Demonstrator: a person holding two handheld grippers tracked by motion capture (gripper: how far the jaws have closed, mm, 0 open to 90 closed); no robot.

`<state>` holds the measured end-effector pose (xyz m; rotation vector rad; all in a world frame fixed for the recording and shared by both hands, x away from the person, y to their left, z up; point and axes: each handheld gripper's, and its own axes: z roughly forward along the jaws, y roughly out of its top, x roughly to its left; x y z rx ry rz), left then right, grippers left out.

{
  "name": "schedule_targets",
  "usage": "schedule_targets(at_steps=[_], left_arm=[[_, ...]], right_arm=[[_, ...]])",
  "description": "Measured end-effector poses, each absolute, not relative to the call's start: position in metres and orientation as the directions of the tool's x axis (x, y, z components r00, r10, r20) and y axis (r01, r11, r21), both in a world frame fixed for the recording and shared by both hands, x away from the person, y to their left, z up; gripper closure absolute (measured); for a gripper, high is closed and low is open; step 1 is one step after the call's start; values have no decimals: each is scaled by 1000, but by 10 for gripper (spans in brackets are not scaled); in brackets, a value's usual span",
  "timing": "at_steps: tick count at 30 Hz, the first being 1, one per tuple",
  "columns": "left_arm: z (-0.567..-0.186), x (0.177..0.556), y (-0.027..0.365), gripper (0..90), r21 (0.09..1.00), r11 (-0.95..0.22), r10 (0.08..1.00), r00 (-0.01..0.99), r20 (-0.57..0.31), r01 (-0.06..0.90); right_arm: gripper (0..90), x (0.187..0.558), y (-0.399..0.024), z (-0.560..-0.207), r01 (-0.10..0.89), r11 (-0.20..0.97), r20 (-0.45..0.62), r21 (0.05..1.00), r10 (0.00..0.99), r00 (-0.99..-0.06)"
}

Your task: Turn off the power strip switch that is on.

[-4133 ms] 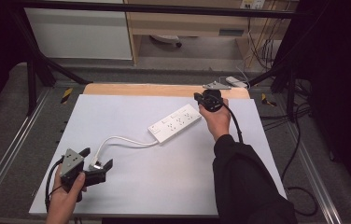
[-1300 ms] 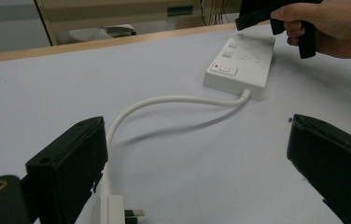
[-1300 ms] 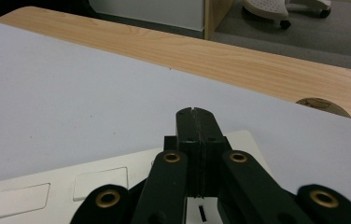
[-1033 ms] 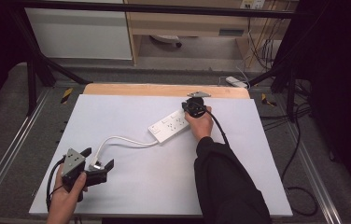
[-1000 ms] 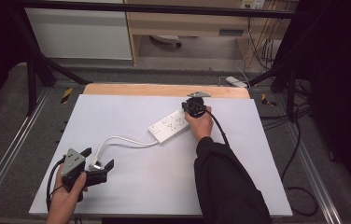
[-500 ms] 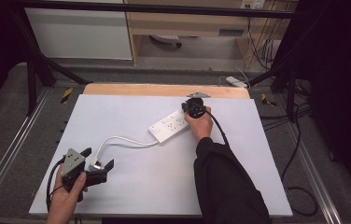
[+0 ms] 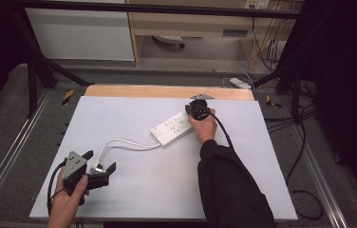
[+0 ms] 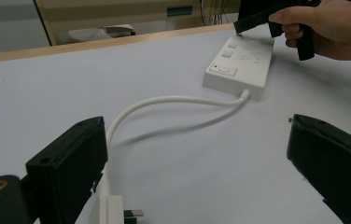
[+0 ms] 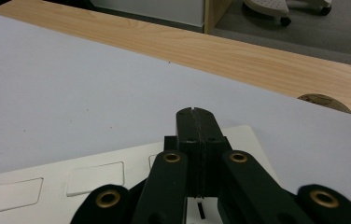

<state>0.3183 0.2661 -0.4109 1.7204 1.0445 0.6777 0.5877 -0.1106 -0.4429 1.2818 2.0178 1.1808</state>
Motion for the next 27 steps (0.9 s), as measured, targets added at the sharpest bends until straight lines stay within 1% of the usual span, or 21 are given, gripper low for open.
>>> schedule_targets(at_steps=[23, 27], left_arm=[[-411, 318, 266, 50, 929, -156, 879, 476, -25, 337], [-411, 318, 266, 50, 929, -155, 880, 475, -26, 337]], right_arm=[[900, 588, -114, -444, 485, 193, 62, 853, 885, -462], [900, 588, -115, -445, 487, 180, 77, 855, 884, -461]])
